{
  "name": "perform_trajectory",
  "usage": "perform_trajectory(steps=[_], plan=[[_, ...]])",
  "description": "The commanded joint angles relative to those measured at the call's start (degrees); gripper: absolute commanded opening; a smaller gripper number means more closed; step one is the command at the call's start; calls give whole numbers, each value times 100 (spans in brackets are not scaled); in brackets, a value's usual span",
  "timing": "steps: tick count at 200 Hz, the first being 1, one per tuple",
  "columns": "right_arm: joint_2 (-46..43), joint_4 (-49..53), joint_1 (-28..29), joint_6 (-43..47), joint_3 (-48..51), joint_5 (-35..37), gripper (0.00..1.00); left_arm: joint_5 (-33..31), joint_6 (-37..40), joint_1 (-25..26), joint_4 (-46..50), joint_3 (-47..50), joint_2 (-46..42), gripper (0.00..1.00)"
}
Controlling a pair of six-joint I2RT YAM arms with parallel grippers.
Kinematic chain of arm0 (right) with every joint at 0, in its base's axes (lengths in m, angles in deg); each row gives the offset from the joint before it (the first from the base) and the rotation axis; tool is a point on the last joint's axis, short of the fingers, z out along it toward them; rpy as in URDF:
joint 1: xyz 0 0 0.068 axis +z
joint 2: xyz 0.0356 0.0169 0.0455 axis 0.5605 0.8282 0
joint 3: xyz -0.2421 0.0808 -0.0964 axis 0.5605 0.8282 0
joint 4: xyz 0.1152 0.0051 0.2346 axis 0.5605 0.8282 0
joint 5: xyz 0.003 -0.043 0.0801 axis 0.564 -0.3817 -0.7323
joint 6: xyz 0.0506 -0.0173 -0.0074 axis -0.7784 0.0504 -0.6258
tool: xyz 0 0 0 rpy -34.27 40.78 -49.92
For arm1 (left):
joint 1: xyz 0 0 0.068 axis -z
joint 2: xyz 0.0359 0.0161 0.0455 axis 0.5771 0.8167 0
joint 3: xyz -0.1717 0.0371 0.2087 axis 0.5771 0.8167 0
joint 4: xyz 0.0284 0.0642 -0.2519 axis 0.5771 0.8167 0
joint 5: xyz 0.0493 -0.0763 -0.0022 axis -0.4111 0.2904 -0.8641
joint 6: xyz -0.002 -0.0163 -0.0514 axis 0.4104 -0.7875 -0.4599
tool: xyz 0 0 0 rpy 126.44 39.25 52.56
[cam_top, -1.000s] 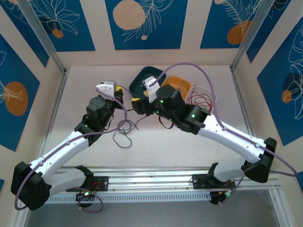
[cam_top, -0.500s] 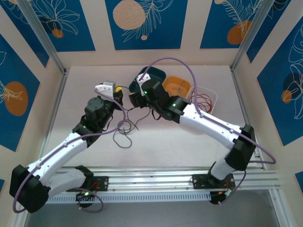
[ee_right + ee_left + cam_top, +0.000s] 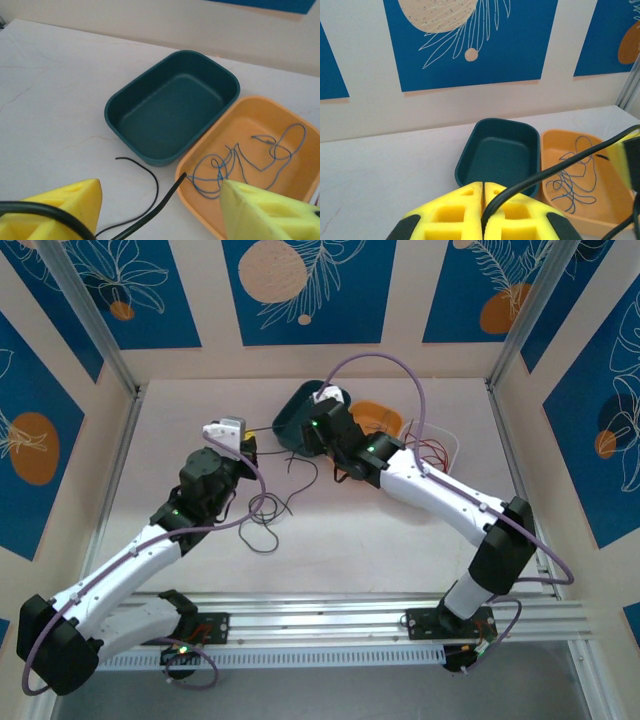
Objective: Untangle the cables
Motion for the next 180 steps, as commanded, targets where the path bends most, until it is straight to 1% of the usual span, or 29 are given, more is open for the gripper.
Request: perform_trajectory(steps=[1, 13, 24, 30, 44, 57, 67, 74, 80, 90, 111, 129, 152, 180], plan=[[-498, 997, -731, -599, 337, 873, 61, -1096, 293, -186, -69, -208, -329, 0], [-735, 1056, -899, -642, 503, 509, 59, -1118, 423, -203, 29, -297, -321, 0], [-991, 1024, -1098, -563, 635, -361, 59, -1213, 525, -211, 62, -330, -290, 0], [-1133, 988, -1147, -558, 709, -665, 59, -1258, 563, -219, 57, -330, -285, 0], [-1401, 914, -1150, -552, 855, -939, 60, -1330, 615, -232, 52, -305, -278, 0], [-1532, 1002, -1148, -568, 853, -998, 60, -1341, 626, -251, 37, -282, -275, 0], [-1594, 1086, -1150, -524, 802, -1104, 60, -1252, 628, -274, 44, -292, -259, 0], [-1638, 1100, -1141, -402, 779, -1341, 59, -1158, 629, -287, 81, -331, -240, 0], [-1696, 1010, -1101, -183, 792, -1686, 59, -1040, 648, -290, 115, -366, -210, 0], [-1790, 827, -981, 199, 828, -2252, 59, -639, 737, -307, 178, -422, -167, 0], [-1988, 363, -671, 871, 945, -3207, 59, 338, 1058, -333, 551, -711, 17, 0], [-1980, 145, -541, 1256, 896, -3929, 59, 917, 1318, -343, 941, -985, 253, 0], [-1715, 60, -445, 1555, 655, -4197, 59, 1307, 1515, -341, 1250, -1211, 455, 0], [-1153, 147, -447, 1798, 175, -4425, 57, 1740, 1577, -342, 1300, -1269, 513, 0]])
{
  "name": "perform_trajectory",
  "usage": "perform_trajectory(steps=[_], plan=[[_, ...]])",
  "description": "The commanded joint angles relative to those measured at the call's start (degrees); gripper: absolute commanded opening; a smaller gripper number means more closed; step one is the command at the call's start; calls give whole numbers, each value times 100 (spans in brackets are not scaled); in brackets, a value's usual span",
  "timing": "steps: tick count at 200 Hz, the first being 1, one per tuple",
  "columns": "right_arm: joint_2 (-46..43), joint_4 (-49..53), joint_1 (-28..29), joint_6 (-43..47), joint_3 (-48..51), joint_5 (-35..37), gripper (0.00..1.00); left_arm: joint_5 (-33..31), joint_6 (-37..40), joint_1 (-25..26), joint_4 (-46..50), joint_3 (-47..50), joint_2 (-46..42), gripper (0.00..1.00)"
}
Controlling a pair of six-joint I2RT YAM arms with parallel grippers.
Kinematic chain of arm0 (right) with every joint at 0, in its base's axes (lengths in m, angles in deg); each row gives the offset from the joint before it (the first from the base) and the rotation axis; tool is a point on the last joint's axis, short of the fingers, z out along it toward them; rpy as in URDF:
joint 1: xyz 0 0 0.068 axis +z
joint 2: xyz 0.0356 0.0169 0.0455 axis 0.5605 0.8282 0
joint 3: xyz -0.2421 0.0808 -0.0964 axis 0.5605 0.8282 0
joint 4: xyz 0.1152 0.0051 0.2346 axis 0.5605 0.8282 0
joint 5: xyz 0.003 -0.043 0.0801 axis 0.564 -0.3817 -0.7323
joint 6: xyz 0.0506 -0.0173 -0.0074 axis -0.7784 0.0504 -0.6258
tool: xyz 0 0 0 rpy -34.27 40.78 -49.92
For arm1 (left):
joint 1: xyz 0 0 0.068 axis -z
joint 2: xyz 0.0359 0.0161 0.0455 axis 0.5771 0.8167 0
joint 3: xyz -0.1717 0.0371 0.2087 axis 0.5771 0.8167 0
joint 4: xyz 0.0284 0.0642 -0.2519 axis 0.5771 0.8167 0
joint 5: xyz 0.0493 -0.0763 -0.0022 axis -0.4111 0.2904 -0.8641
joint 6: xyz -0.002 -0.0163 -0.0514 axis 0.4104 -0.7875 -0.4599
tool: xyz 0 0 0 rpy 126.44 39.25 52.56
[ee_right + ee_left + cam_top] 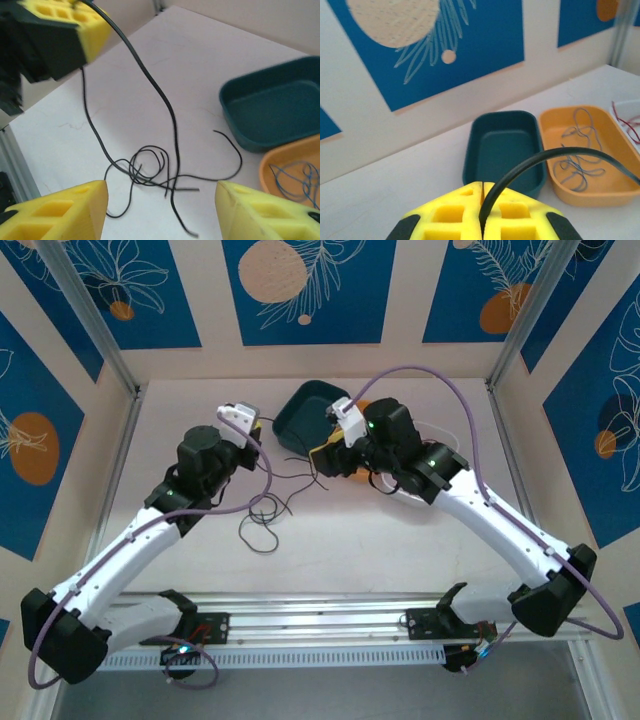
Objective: Untangle the cables
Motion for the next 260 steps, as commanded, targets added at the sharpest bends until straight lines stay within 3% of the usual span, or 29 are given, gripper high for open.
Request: perform_trajectory(steps=[1, 25, 75, 94, 112, 123, 131, 141, 146, 148, 185, 217, 260], plan=[[434, -121, 5, 477, -470, -604, 57, 713, 255, -48, 250, -210, 29, 0], [913, -65, -19, 598, -871, -934, 53, 1114, 249, -48, 355, -299, 119, 0], [1456, -119, -141, 523, -1159, -1353, 39, 1291, 220, -55, 387, -376, 283, 0], [1545, -138, -179, 458, -1172, -1384, 23, 1369, 195, -66, 359, -367, 315, 0], [1566, -170, -212, 370, -1157, -1436, 1, 1336, 128, -64, 274, -329, 343, 0], [1581, -194, -243, 255, -1163, -1414, 0, 1246, 30, -75, 214, -308, 355, 0], [1599, -208, -274, 127, -1179, -1339, 0, 1178, -62, -73, 157, -283, 352, 21], [1667, -181, -335, -78, -1249, -1101, 0, 1001, -278, -73, 58, -233, 321, 74], [1719, -140, -377, -199, -1303, -945, 0, 912, -390, -77, 11, -212, 275, 96], [1740, -116, -398, -263, -1330, -884, 0, 877, -423, -74, -6, -197, 258, 99], [2253, 105, -830, -1138, -1867, -712, 0, 177, -1060, -82, -378, 111, -387, 100], [2960, 375, -1068, -1595, -2698, -699, 0, -811, -1413, -84, -264, 267, -886, 100], [4111, 730, -1398, -2149, -4078, -861, 0, -1352, -1488, -95, -143, 483, -1136, 100]])
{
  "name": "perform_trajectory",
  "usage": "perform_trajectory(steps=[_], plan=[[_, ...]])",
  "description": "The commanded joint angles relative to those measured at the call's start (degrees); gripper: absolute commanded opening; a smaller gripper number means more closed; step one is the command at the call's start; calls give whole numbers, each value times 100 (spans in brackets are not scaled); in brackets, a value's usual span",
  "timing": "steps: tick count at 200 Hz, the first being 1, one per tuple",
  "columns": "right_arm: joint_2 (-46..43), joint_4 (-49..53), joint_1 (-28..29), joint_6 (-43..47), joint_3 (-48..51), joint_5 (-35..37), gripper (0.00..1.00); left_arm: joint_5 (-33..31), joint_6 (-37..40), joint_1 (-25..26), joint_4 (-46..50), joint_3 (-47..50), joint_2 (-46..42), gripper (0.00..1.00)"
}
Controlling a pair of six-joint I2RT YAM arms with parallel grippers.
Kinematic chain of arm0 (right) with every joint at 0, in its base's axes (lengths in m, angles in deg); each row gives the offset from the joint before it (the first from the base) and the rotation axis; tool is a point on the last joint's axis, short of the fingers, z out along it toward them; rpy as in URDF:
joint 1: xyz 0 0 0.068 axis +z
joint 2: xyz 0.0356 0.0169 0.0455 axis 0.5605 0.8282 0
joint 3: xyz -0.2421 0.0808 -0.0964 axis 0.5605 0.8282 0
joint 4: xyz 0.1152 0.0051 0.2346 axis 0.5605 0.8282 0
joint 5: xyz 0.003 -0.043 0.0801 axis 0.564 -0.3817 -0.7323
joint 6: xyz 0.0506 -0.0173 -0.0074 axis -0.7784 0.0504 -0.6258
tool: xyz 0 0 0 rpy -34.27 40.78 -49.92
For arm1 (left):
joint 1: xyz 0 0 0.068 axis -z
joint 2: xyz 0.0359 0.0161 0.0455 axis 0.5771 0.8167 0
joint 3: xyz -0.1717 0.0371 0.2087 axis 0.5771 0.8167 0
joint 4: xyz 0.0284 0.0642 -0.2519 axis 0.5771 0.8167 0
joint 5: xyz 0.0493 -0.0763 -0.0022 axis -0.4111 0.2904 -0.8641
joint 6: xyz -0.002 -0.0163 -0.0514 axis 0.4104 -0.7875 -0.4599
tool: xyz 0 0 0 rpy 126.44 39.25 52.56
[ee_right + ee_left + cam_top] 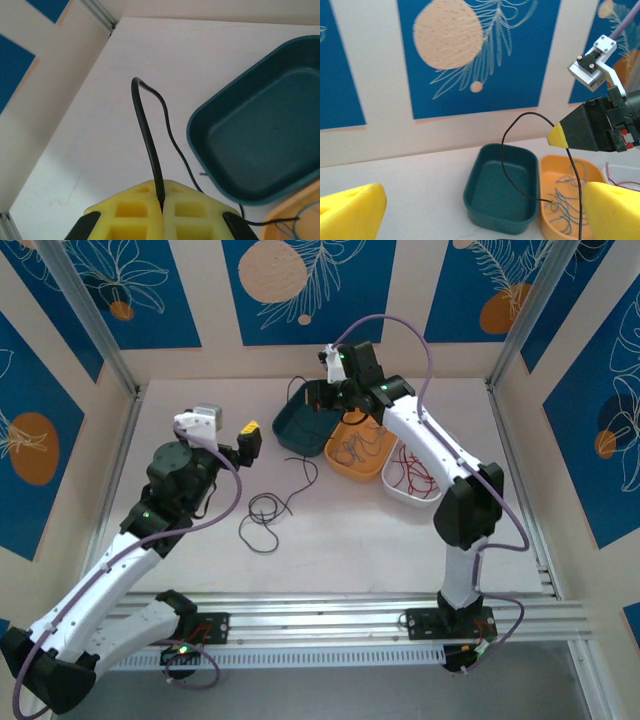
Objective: Untangle the cables
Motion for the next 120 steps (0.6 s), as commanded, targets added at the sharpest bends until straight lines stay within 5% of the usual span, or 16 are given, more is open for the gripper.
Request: perform_trajectory(steps=[1, 60, 120], plan=[[515, 358, -169, -556, -736, -128, 0, -556, -182, -55, -17, 158, -36, 100], [1945, 504, -664, -1734, -2064, -165, 0, -486, -390, -70, 40, 233, 125, 100], [2789, 382, -756, -2284, -2721, 852, 0, -496, -473, -71, -184, 413, 131, 100]])
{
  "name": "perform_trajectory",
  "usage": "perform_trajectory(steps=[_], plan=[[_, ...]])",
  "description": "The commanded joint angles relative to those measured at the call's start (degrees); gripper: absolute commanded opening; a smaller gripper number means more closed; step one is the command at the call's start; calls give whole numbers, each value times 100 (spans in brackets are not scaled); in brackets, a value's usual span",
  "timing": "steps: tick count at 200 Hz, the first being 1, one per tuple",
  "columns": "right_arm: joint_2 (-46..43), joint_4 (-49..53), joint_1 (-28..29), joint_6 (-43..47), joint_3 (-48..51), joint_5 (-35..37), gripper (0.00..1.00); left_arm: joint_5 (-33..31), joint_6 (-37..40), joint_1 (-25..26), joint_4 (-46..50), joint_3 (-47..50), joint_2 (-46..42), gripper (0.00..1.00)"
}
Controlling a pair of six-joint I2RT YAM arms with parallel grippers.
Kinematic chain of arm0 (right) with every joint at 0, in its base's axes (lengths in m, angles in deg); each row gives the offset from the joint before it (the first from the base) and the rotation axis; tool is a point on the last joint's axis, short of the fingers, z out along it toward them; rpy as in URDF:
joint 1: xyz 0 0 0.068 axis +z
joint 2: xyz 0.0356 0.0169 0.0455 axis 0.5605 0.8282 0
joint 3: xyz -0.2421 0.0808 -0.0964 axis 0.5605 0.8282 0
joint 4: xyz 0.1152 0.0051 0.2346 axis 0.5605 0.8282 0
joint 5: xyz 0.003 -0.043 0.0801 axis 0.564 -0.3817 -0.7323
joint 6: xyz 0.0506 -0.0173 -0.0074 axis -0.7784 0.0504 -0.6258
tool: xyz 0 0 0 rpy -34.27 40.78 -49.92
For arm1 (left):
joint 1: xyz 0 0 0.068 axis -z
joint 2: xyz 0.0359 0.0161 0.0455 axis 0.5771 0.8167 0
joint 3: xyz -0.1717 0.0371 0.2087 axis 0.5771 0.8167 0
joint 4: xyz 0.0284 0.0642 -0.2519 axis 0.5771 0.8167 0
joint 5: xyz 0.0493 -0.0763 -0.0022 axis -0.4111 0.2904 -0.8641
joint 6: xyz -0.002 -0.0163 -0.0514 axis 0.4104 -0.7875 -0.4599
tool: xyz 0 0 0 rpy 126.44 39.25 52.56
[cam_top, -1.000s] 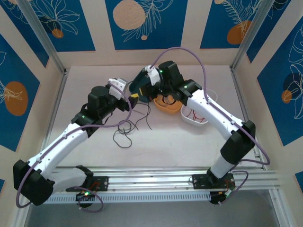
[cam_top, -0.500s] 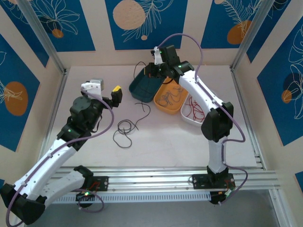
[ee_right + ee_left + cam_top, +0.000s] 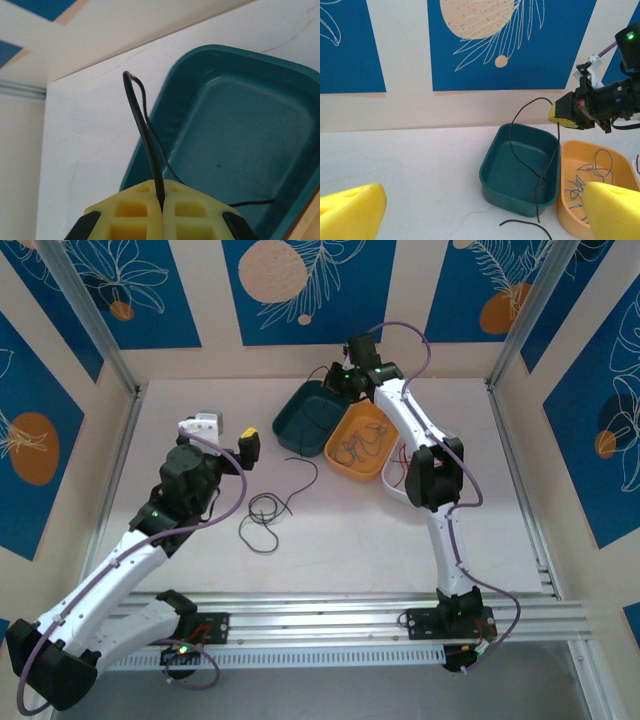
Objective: Untangle the cables
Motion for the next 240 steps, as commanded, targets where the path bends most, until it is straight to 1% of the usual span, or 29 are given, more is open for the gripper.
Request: perform_trajectory(steps=[1, 19, 28, 40, 72, 100, 110, 149, 179, 240], plan=[[149, -36, 29, -418, -272, 501, 0, -85, -102, -64, -234, 83, -36, 100], [246, -97, 15, -546, -317, 819, 0, -51, -123, -66, -252, 142, -57, 100], [292, -151, -10, -643, -329, 854, 0, -33, -146, -68, -252, 162, -65, 100], [377, -171, -63, -805, -417, 756, 0, -8, -190, -66, -255, 193, -60, 100], [511, -225, -166, -1196, -699, 221, 0, 33, -257, -77, -227, 246, -11, 100], [430, -388, -162, -1461, -681, 13, 0, 92, -313, -73, -286, 288, 54, 100], [406, -430, -146, -1479, -679, 43, 0, 103, -330, -73, -296, 290, 68, 100], [440, -522, -56, -1125, -612, 571, 0, 173, -305, -73, -400, 396, 3, 100], [563, -598, -20, -848, -609, 843, 0, 140, -272, -84, -463, 500, -72, 100], [588, -382, 330, 279, -462, 1245, 0, -50, -225, -91, -620, 654, -69, 100]])
